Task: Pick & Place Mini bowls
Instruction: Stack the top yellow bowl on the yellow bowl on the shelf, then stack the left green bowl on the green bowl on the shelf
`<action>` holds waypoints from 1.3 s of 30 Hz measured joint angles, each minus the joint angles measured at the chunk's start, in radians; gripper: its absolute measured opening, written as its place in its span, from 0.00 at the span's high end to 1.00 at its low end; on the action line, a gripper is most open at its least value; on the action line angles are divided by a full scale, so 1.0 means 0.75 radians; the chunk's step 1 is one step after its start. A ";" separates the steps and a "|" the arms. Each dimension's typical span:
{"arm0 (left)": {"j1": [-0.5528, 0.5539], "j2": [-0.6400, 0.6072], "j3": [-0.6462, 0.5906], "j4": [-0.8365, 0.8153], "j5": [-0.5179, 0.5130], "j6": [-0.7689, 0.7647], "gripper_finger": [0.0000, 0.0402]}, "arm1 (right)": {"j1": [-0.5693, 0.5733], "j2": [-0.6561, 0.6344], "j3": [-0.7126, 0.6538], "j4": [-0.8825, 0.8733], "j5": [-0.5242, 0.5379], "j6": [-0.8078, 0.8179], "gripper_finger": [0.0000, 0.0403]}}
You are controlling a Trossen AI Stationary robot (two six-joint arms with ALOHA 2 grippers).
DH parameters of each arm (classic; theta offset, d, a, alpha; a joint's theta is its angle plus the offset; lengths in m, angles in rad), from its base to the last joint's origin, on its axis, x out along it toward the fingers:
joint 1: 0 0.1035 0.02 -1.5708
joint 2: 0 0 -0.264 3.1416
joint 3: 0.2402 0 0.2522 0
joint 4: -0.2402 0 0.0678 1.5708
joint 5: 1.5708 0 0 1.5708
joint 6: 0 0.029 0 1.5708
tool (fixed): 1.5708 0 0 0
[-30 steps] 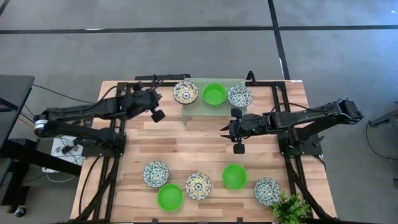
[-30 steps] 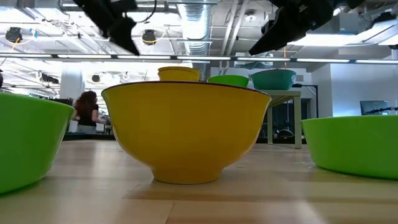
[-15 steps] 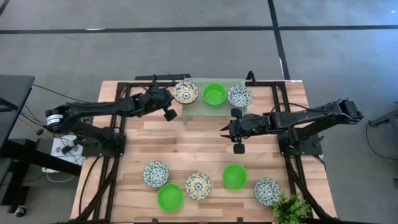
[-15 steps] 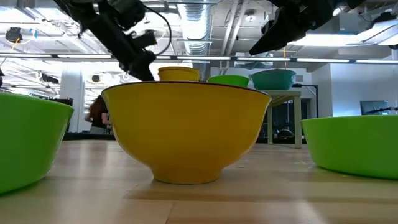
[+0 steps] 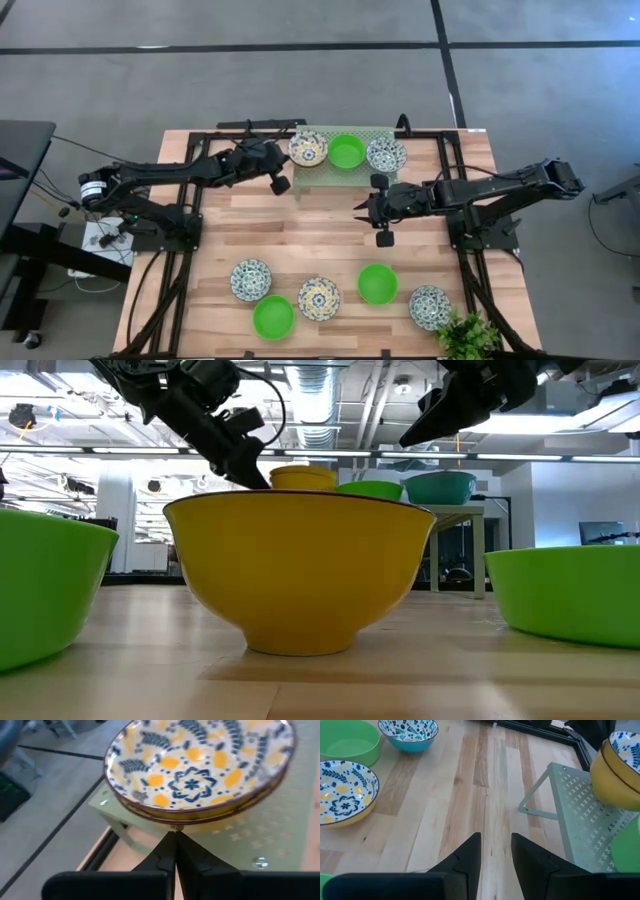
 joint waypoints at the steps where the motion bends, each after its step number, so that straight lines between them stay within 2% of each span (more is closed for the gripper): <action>1: -0.001 0.000 0.000 0.000 0.007 -0.002 0.98 | 0.000 0.001 0.000 -0.001 0.000 -0.001 0.75; 9: -0.020 -0.004 0.001 -0.015 -0.001 -0.048 0.97 | 0.004 0.000 0.000 -0.001 -0.004 0.071 0.75; 14: -0.092 -0.013 0.001 -0.153 -0.038 -0.049 0.97 | 0.004 0.001 0.000 -0.001 -0.004 0.171 0.75; 17: -0.157 -0.054 0.001 -0.260 -0.083 -0.099 0.97 | 0.007 0.016 0.000 0.002 -0.017 0.218 0.75; 21: -0.282 -0.155 0.001 -0.339 -0.063 -0.241 0.97 | 0.046 0.101 0.000 0.005 -0.153 0.310 0.75; 28: -0.493 -0.330 0.002 -0.359 -0.037 -0.242 0.96 | 0.150 0.264 0.047 -0.015 -0.253 0.353 0.75; 30: -0.531 -0.368 0.002 -0.370 -0.036 -0.241 0.95 | 0.164 0.293 0.108 -0.064 -0.280 0.411 0.75; 34: -0.585 -0.411 0.002 -0.368 -0.035 -0.239 0.88 | 0.186 0.362 0.246 -0.330 -0.285 0.532 0.73; 39: -0.612 -0.416 0.002 -0.368 -0.035 -0.239 0.78 | 0.215 0.486 0.343 -0.586 -0.311 0.613 0.66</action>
